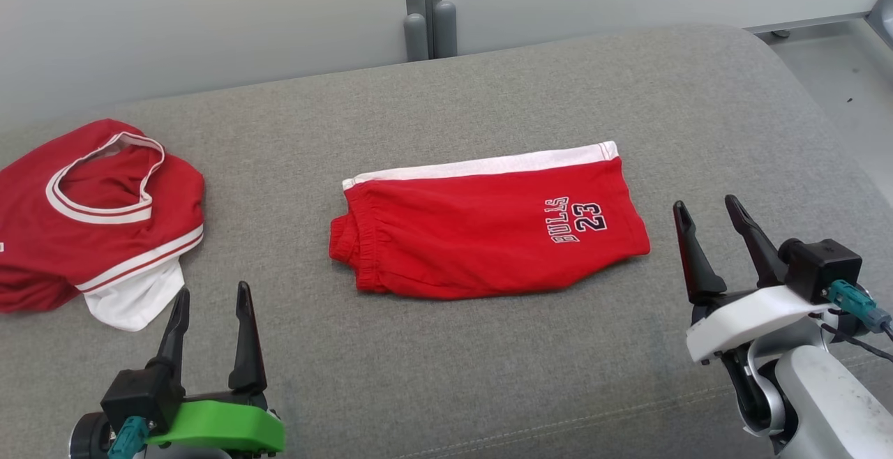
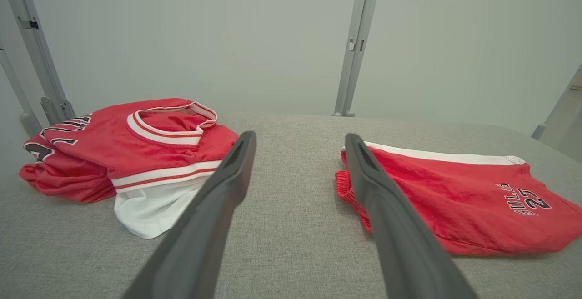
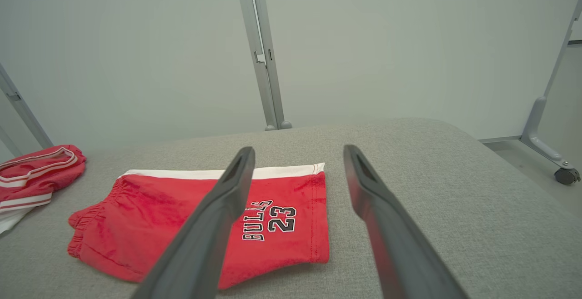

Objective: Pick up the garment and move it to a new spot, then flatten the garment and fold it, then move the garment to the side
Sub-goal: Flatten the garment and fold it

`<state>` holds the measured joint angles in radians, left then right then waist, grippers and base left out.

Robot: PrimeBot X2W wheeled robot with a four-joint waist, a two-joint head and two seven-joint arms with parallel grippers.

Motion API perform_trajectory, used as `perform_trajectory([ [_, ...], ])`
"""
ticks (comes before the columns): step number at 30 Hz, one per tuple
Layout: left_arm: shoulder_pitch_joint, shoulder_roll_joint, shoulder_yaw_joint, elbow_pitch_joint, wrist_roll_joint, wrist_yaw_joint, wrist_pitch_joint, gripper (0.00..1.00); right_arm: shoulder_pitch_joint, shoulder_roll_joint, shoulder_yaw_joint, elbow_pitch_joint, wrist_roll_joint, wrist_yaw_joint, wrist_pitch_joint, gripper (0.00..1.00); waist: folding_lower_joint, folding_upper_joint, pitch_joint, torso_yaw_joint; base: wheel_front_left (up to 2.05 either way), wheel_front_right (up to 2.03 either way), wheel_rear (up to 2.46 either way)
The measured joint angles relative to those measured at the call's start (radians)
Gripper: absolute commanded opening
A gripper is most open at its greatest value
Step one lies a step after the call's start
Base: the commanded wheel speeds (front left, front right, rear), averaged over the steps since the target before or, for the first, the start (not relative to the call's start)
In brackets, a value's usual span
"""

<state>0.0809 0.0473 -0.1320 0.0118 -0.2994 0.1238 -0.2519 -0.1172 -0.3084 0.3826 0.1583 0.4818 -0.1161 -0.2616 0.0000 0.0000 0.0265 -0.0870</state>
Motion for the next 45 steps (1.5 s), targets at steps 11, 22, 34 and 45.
perform_trajectory([
  [11,0.002,-0.001,-0.021,0.0,0.0,0.0,0.0,1.0,0.004,0.002,-0.015,0.0,-0.008,0.001,0.0,1.0,0.0,0.0,0.001,0.013,0.0,0.0,0.0],
  [22,0.002,-0.001,-0.038,0.001,-0.001,0.0,0.0,1.0,0.003,-0.003,-0.018,0.022,-0.015,0.011,0.0,1.0,0.0,0.0,0.006,0.03,0.0,0.0,0.0],
  [34,-0.054,0.0,-0.135,0.007,0.007,0.0,0.0,1.0,-0.073,-0.078,-0.025,0.152,-0.005,0.067,0.097,1.0,0.0,0.0,0.048,0.076,0.0,0.0,0.0],
  [45,-0.176,-0.001,-0.204,-0.016,0.023,0.0,0.0,1.0,-0.219,-0.078,-0.055,0.298,0.095,0.139,0.228,1.0,0.0,0.0,0.149,0.135,0.0,0.0,0.0],
])
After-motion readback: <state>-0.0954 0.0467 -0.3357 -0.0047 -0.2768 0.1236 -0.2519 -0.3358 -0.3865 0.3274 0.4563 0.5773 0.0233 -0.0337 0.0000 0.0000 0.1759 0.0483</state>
